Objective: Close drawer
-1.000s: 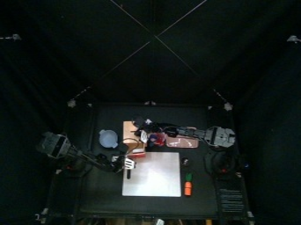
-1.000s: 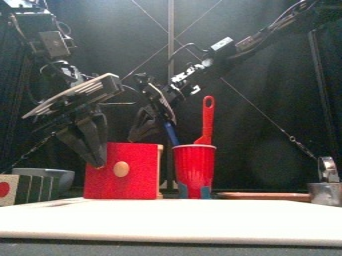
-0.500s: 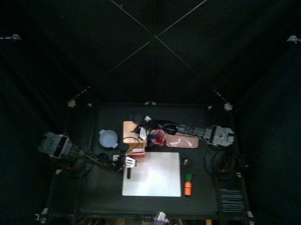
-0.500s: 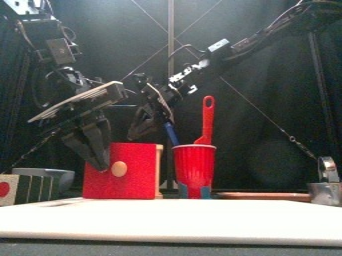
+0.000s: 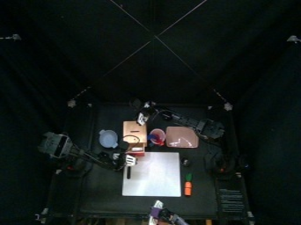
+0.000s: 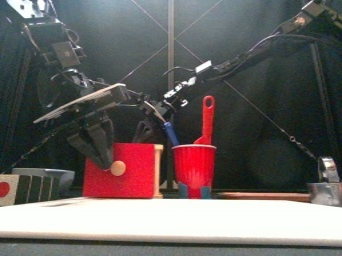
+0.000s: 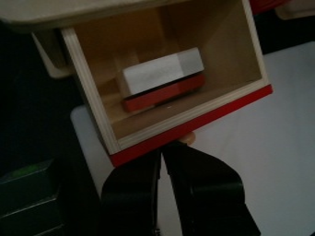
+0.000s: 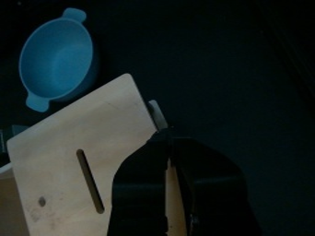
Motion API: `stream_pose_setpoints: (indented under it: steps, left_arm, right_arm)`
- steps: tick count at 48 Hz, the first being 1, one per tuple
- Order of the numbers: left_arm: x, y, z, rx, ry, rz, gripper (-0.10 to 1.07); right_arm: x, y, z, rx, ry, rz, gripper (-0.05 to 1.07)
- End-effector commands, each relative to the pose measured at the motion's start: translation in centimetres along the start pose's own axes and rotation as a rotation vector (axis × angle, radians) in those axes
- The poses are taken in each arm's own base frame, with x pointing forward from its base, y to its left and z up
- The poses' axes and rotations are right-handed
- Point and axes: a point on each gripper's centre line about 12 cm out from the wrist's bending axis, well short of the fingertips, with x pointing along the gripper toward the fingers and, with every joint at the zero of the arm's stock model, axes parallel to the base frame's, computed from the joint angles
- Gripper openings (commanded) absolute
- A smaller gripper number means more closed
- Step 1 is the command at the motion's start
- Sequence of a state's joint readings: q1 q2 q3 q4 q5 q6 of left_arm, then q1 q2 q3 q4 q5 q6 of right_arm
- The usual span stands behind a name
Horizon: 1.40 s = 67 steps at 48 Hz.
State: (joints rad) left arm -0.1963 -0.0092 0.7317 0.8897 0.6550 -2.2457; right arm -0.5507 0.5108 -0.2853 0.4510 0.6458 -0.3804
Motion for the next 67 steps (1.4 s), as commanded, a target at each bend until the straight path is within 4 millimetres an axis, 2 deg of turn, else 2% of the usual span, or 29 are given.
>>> stream_pose_setpoints:
  steps: [1,26,40,54,67]
  left_arm:
    - [-0.2,-0.8,0.9,-0.015,-0.018,-0.02,0.53]
    - [0.4,-0.4,2.5,-0.018,-0.054,-0.009,0.53]
    - [0.7,-0.1,2.9,-0.024,-0.061,0.0,0.53]
    - [1.1,0.2,4.0,-0.028,-0.086,0.009,0.53]
    - [1.5,0.6,5.4,-0.029,-0.117,0.017,0.53]
  right_arm:
    - [-1.7,0.2,2.1,-0.029,-0.043,-0.005,0.36]
    - [-0.8,-0.2,0.1,-0.053,0.065,-0.004,0.36]
    - [-1.0,-0.6,1.2,-0.067,0.022,-0.029,0.36]
    - [-0.1,-0.7,0.4,-0.064,0.05,-0.022,0.36]
    - [0.0,-0.4,-0.1,-0.069,0.081,-0.012,0.36]
